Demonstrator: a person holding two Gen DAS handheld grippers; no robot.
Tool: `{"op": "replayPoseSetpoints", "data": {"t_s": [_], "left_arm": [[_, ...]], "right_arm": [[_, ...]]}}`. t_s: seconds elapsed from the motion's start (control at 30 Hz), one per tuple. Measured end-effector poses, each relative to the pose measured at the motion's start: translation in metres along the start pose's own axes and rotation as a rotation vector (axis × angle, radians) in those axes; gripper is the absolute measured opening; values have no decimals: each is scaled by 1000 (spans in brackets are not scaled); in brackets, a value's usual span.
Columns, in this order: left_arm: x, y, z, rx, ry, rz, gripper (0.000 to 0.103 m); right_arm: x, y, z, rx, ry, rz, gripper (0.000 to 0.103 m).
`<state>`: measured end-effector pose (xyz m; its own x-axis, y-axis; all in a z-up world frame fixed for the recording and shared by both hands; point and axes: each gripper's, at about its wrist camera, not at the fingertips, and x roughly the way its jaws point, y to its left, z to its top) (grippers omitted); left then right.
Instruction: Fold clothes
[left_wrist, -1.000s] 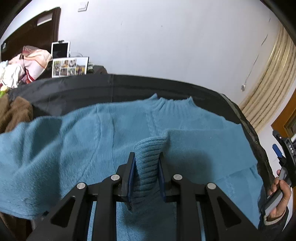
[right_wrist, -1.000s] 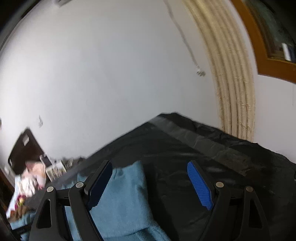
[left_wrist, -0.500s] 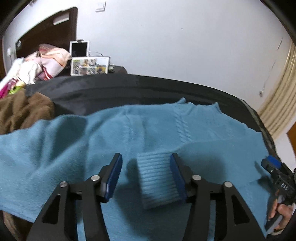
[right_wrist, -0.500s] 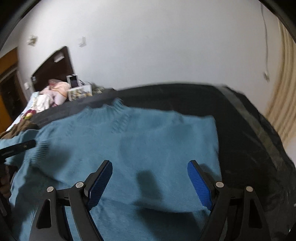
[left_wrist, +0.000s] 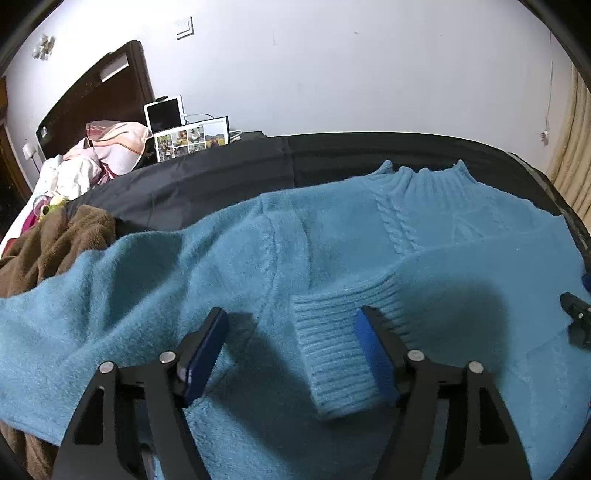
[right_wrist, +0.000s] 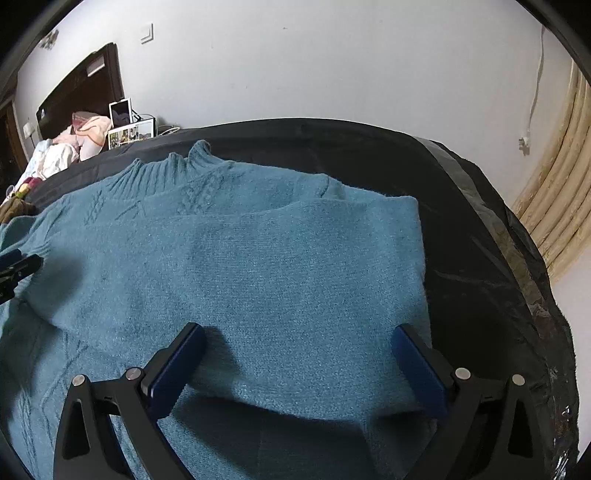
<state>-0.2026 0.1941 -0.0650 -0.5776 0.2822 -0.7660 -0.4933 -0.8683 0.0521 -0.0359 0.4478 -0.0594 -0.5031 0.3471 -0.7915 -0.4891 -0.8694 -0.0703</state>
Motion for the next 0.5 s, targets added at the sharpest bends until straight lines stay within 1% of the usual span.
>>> {"op": "replayPoseSetpoints", "data": {"t_s": [0.1,0.13,0.47,0.5], "left_arm": [[-7,-7,0,21,-14,-27,76],[-9,-9,0,28,-19,-36,76],[-31,-33,-1,97,-64,-127,77],[-28,-32,-2,93,-55,-129,77]], "right_arm": [[-1,0,-3,-1,-1,-2,102],[1,3,3,-1,-1,-4,102],[0,2,3,-7,-4,-13,102],[1,3,3,-8,-4,-14,102]]}}
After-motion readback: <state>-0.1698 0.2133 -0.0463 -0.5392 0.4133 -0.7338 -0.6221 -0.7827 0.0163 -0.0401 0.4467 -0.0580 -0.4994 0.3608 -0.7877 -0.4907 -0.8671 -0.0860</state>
